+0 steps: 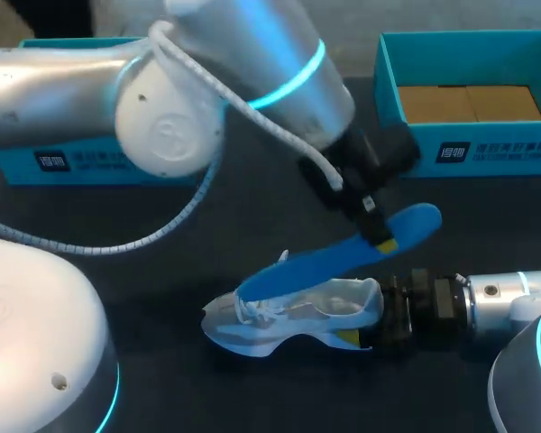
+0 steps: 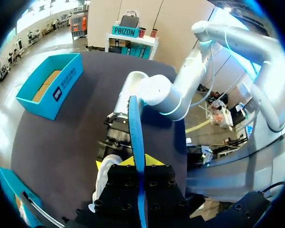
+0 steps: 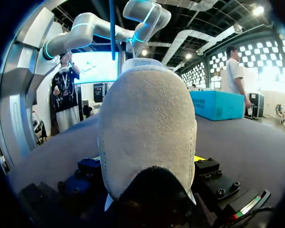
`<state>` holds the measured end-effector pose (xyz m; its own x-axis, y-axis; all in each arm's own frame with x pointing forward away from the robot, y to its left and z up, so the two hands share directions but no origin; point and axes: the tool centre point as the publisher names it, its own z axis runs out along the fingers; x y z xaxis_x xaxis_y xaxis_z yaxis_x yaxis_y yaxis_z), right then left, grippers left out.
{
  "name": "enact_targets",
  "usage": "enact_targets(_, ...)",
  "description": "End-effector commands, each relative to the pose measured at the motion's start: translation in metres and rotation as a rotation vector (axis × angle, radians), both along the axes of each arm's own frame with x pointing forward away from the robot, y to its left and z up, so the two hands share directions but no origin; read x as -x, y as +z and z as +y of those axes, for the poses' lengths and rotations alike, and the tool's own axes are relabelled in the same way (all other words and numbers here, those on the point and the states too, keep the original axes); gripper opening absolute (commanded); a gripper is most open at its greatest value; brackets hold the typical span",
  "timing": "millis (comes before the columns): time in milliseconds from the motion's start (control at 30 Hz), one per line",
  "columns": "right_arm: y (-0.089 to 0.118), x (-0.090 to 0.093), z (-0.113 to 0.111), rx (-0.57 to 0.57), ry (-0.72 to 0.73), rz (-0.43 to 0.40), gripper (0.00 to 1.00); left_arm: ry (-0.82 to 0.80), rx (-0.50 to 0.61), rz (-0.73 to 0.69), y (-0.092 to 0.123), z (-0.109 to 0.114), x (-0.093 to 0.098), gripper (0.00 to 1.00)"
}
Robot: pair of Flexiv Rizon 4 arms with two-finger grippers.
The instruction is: Take the shoe out of the shoebox, open the shoe tongue, remove and reinsert the insole, then place the shoe into the shoebox
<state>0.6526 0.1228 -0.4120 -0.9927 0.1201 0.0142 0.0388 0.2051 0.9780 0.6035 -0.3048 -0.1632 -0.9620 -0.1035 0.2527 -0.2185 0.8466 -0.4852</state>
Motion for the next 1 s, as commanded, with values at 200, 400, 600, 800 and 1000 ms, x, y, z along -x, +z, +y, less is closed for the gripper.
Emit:
enact_targets(200,0.0,0.001,0.001,0.001,-0.003,-0.001,0.0,0.022,0.182,0.068,0.03,0.042,-0.002,0.0)
enact_targets(400,0.0,0.001,0.001,0.001,-0.003,-0.001,0.0,0.005,0.284,0.115,0.048,0.054,0.006,0.0)
enact_targets(600,0.0,0.001,0.001,0.001,-0.003,-0.001,0.0,-0.005,0.367,0.153,0.068,0.059,0.016,0.0)
enact_targets(800,0.0,0.001,0.001,0.001,-0.003,-0.001,0.0,0.008,0.42,0.16,0.097,0.063,0.017,0.0)
enact_targets(1000,0.0,0.001,0.001,0.001,-0.003,-0.001,0.0,0.008,0.42,0.16,0.097,0.063,0.017,0.0)
